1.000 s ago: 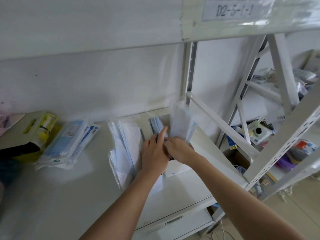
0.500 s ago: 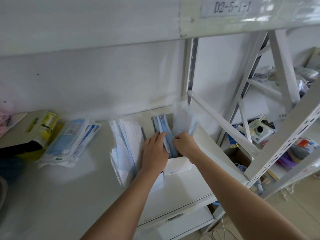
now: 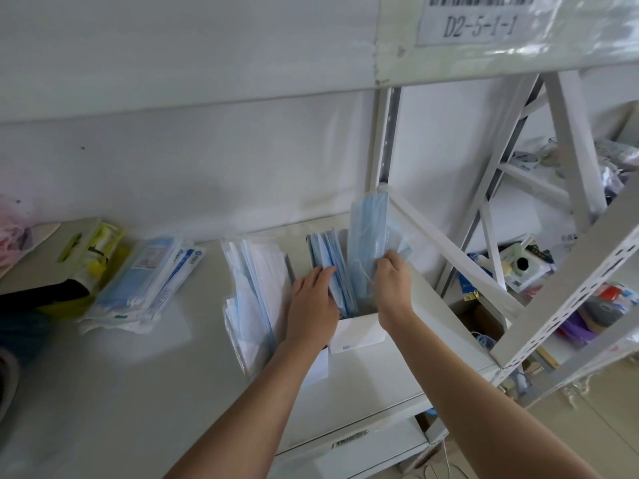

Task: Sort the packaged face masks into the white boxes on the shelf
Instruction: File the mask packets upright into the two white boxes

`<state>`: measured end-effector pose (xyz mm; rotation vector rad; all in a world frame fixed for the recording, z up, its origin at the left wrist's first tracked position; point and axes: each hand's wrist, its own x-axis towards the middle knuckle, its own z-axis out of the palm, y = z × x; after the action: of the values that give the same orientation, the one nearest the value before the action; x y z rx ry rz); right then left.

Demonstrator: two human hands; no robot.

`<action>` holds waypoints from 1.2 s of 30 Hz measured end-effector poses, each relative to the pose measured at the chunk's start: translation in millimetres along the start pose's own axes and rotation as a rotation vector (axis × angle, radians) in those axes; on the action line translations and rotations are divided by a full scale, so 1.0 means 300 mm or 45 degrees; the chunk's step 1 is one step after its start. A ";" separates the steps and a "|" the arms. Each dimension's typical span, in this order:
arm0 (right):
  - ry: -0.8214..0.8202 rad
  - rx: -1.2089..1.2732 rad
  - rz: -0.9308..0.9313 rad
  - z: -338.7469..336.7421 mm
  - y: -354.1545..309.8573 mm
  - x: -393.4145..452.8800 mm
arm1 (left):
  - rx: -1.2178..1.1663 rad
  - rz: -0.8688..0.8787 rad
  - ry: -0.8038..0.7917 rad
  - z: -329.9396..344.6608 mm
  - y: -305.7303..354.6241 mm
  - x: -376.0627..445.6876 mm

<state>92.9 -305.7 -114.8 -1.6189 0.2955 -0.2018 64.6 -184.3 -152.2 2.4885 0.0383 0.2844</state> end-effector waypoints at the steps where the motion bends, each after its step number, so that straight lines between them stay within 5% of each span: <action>1: -0.014 0.012 0.002 -0.001 0.001 0.000 | -0.026 -0.010 -0.009 -0.004 0.002 0.000; 6: -0.030 -0.023 -0.017 -0.014 0.013 0.005 | -0.240 -0.097 -0.032 -0.030 0.024 -0.008; 9: -0.160 -0.365 -0.156 -0.020 0.021 -0.003 | -0.434 -0.180 -0.045 -0.054 0.055 0.011; 13: -0.374 -0.788 -0.205 0.004 0.004 -0.002 | -0.159 -0.208 -0.074 -0.058 0.100 0.035; 17: -0.274 -1.207 -0.336 0.014 -0.050 0.025 | 0.002 -0.186 -0.131 -0.046 0.098 0.023; 23: -0.776 -1.751 -0.286 0.057 -0.052 0.038 | 0.013 -0.180 -0.081 -0.046 0.118 -0.001; 26: -0.709 -1.368 -0.376 0.042 -0.044 0.035 | -0.044 -0.116 0.008 -0.050 0.117 0.006; 29: -0.201 -0.809 -0.741 -0.025 -0.017 0.006 | 0.025 -0.020 0.006 -0.046 0.114 0.030; 31: 0.078 -0.761 -0.991 -0.059 0.015 -0.005 | 0.253 0.030 -0.009 -0.028 0.124 0.048; 36: 0.143 -0.409 -0.698 -0.068 0.012 0.020 | 0.544 -0.062 -0.057 -0.001 0.154 0.074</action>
<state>92.3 -327.0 -117.2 -1.9862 -0.0429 -0.6930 84.2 -219.1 -120.2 2.9114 0.1552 0.2174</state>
